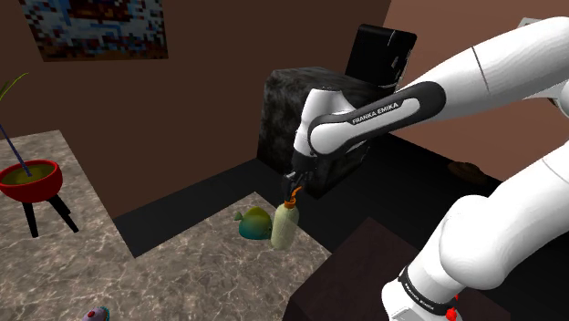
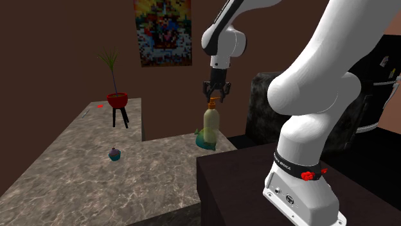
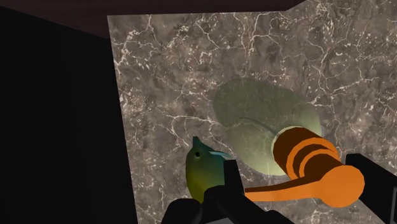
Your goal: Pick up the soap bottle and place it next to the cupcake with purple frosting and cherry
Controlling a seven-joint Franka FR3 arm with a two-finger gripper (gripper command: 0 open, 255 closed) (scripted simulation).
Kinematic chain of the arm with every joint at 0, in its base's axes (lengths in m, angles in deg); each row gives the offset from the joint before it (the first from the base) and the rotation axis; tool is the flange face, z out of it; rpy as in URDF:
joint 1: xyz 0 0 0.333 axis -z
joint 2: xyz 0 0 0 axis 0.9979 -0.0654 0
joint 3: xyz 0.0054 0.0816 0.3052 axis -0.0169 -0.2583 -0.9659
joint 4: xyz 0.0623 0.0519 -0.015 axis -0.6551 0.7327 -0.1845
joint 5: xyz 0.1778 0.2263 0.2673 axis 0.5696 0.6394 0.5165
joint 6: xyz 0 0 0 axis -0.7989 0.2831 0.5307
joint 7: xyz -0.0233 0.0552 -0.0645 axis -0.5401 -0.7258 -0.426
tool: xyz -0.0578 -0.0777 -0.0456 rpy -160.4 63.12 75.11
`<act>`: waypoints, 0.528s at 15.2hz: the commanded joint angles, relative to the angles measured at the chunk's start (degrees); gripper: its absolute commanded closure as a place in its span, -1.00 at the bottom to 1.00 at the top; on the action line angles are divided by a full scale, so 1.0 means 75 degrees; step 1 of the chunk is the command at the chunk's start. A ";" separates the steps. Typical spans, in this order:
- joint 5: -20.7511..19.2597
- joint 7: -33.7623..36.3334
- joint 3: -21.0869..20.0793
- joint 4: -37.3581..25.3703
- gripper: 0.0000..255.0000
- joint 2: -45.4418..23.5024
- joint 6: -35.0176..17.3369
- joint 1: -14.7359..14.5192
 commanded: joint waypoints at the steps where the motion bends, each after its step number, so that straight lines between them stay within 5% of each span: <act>1: -0.0020 0.0032 0.0006 -0.0114 1.00 0.0136 0.0251 0.0005; 8: -0.0078 0.0108 0.0043 -0.0495 1.00 0.0575 0.1068 0.0025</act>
